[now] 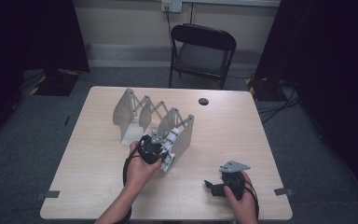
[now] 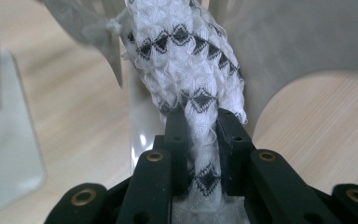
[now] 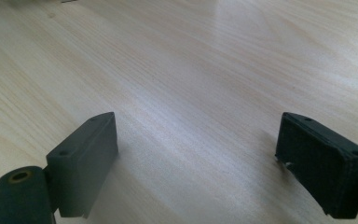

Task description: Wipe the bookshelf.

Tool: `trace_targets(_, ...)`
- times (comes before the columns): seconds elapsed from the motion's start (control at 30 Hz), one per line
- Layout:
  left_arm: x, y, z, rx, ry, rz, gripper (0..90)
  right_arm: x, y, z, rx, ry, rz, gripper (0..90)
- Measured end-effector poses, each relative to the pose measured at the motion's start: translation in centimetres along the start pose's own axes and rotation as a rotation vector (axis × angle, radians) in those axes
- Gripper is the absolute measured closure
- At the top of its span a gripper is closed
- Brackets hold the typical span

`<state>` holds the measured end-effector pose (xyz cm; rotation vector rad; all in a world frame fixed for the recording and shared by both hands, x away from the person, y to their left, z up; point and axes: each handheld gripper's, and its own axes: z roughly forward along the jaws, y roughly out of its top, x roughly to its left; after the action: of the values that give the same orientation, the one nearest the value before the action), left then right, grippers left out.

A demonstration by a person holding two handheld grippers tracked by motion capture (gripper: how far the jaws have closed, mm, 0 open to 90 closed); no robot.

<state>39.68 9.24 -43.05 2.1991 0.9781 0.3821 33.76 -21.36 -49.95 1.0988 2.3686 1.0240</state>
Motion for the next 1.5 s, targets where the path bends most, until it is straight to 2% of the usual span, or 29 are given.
trace_targets(0.23, -0.1, 3.6, -2.7, -0.085, 0.021, 0.025, 76.8, 0.0, 0.0, 0.0, 0.0, 0.0, 0.0, 12.1)
trace_targets(0.27, -0.1, 4.2, -3.0, -0.091, 0.024, 0.039, 76.8, 0.0, 0.0, 0.0, 0.0, 0.0, 0.0, 12.0)
trace_targets(0.33, -0.3, 4.8, -2.9, -0.096, 0.018, 0.037, 76.8, 0.0, 0.0, 0.0, 0.0, 0.0, 0.0, 12.0)
trace_targets(0.4, -0.5, 4.9, -2.4, -0.079, 0.005, 0.044, 76.8, 0.0, 0.0, 0.0, 0.0, 0.0, 0.0, 12.1)
trace_targets(0.47, -0.6, 4.7, -1.7, -0.076, -0.013, 0.022, 76.7, 0.0, 0.0, 0.0, 0.0, 0.0, 0.0, 12.1)
trace_targets(0.63, -0.5, 3.5, 0.0, -0.032, -0.025, 0.012, 76.7, 0.0, 0.0, 0.0, 0.0, 0.0, 0.0, 12.0)
trace_targets(0.73, -0.4, 2.7, 0.9, -0.022, -0.03, -0.007, 76.7, 0.0, 0.0, 0.0, 0.0, 0.0, 0.0, 12.0)
trace_targets(0.97, -0.5, 1.2, 2.5, 0.028, -0.03, -0.028, 76.6, 0.0, 0.0, 0.0, 0.0, 0.0, 0.0, 12.1)
trace_targets(1.03, -0.4, 0.8, 3.0, 0.029, -0.035, -0.038, 76.6, 0.0, 0.0, 0.0, 0.0, 0.0, 0.0, 12.0)
trace_targets(1.1, -0.4, 0.4, 3.3, 0.045, -0.033, -0.041, 76.5, 0.0, 0.0, 0.0, 0.0, 0.0, 0.0, 12.0)
trace_targets(1.13, -0.4, 0.1, 3.5, 0.055, -0.027, -0.03, 76.4, 0.0, 0.0, 0.0, 0.0, 0.0, 0.0, 12.0)
trace_targets(1.2, -0.3, -0.6, 3.8, 0.057, -0.028, -0.049, 76.3, 0.0, 0.0, 0.0, 0.0, 0.0, 0.0, 12.0)
trace_targets(1.37, -0.2, -1.6, 4.0, 0.087, -0.031, -0.046, 76.2, 0.0, 0.0, 0.0, 0.0, 0.0, 0.0, 12.0)
trace_targets(1.5, -0.1, -1.7, 3.5, 0.081, -0.039, -0.052, 76.2, 0.0, 0.0, 0.0, 0.0, 0.0, 0.0, 12.0)
